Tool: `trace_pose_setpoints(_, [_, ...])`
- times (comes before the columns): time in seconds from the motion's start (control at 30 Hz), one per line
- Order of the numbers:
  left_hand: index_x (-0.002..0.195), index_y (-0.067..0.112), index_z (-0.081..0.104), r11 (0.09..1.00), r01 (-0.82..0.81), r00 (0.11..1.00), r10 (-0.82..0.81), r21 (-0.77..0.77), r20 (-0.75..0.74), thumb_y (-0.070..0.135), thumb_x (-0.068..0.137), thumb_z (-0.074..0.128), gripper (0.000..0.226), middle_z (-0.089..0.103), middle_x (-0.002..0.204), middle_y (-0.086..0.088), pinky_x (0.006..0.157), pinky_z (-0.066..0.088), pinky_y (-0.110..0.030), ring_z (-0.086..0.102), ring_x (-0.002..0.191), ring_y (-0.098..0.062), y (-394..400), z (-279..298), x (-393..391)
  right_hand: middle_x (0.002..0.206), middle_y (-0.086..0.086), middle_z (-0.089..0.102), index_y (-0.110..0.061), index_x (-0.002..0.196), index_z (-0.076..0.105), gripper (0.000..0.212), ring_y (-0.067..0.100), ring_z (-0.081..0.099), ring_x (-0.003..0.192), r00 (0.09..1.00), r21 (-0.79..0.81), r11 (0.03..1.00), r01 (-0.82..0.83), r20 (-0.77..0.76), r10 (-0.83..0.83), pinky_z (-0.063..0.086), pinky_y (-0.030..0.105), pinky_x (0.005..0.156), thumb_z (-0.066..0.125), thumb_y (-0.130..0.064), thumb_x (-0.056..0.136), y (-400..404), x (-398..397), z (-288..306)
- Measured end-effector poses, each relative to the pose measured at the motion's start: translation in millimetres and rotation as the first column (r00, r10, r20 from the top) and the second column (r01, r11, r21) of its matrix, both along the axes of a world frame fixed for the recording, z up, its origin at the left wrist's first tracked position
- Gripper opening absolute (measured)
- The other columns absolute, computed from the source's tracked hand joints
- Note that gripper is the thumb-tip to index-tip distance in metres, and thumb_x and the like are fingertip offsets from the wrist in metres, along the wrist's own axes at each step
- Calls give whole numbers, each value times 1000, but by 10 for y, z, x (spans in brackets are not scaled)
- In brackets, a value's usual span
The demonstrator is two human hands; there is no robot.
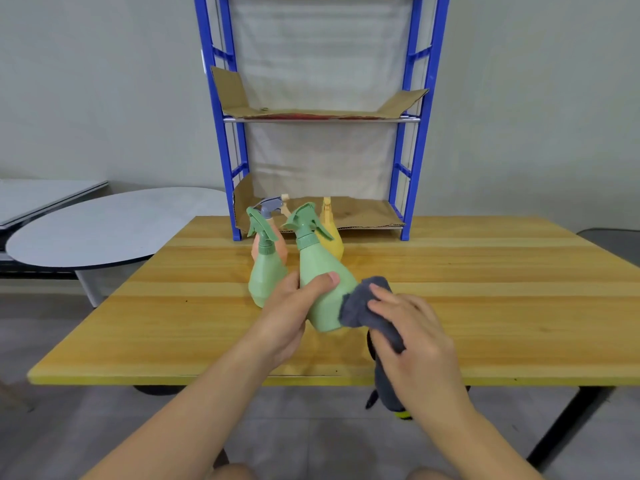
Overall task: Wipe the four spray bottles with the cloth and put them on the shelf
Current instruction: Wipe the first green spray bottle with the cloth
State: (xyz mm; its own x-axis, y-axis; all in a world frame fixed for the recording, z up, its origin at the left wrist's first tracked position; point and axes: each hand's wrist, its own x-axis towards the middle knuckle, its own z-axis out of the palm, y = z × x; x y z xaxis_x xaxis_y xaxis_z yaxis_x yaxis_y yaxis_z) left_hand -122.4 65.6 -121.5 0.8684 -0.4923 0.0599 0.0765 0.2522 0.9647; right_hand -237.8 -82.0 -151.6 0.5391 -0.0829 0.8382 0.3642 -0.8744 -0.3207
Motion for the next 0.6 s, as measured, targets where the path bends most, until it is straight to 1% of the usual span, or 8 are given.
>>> trace_pose_setpoints(0.1, [122, 5, 62, 1000, -10, 1000, 10, -14, -8, 27, 79, 77, 50, 74, 99, -9, 77, 56, -34, 70, 91, -20, 12, -9, -24, 127, -3, 62, -6, 107, 70, 33, 22, 57, 107, 999, -146, 988, -40, 5, 41, 48, 29, 94, 75, 6, 77, 65, -13, 16])
trace_pose_setpoints(0.17, [122, 11, 61, 1000, -14, 1000, 13, -27, -15, 24, 85, 78, 43, 75, 101, -7, 78, 57, -35, 71, 91, -18, 1, 7, -44, 126, -4, 63, -7, 111, 69, 38, 19, 58, 108, 1000, -60, 998, -6, -19, 5, 46, 24, 96, 76, 6, 75, 26, 26, 33])
trace_pose_setpoints(0.23, [123, 14, 61, 998, -39, 999, 38, -42, -20, 22, 91, 70, 35, 75, 105, -8, 82, 58, -38, 72, 94, -19, -17, 13, -56, 127, -6, 61, -8, 115, 66, 42, 16, 57, 110, 998, 20, 1000, 20, -65, -19, 45, 22, 96, 77, 3, 75, -11, 61, 40])
trace_pose_setpoints(0.33, [124, 12, 61, 995, -87, 996, 87, -56, -4, 23, 90, 70, 37, 74, 110, -13, 86, 59, -41, 72, 99, -25, -21, 24, -68, 125, -8, 59, -9, 120, 64, 43, 15, 59, 108, 997, -26, 1000, -14, -81, 12, 48, 25, 94, 77, -19, 81, 33, 72, 14])
trace_pose_setpoints(0.4, [125, 11, 61, 992, -108, 994, 108, -61, 1, 24, 88, 72, 41, 73, 114, -16, 88, 59, -42, 71, 101, -27, -27, 15, -64, 120, -6, 57, -12, 128, 59, 48, 12, 58, 106, 994, -7, 1000, -27, -109, 26, 47, 19, 93, 68, -36, 88, 61, 63, -15])
trace_pose_setpoints(0.47, [126, 12, 60, 991, -118, 993, 119, -64, 9, 20, 90, 71, 38, 73, 115, -16, 87, 59, -41, 72, 102, -27, -39, 11, -69, 118, -4, 57, -15, 138, 52, 55, 5, 56, 108, 989, 57, 998, -12, -145, 20, 42, 10, 92, 58, -45, 92, 57, 63, -29])
trace_pose_setpoints(0.53, [126, 14, 60, 990, -128, 991, 130, -62, 29, 18, 92, 71, 36, 74, 113, -13, 86, 60, -38, 72, 105, -26, -46, -2, -63, 120, -3, 58, -12, 140, 50, 56, 3, 53, 111, 990, 98, 995, -9, -142, 22, 40, 9, 95, 54, -43, 93, 47, 82, -43])
trace_pose_setpoints(0.6, [128, 16, 58, 989, -135, 989, 138, -59, 51, 17, 91, 71, 39, 74, 113, -10, 86, 60, -36, 72, 107, -25, -44, 6, -68, 125, 1, 61, -7, 133, 56, 49, 10, 54, 115, 995, 53, 999, 7, -104, -1, 42, 18, 99, 55, -36, 94, 57, 115, -58])
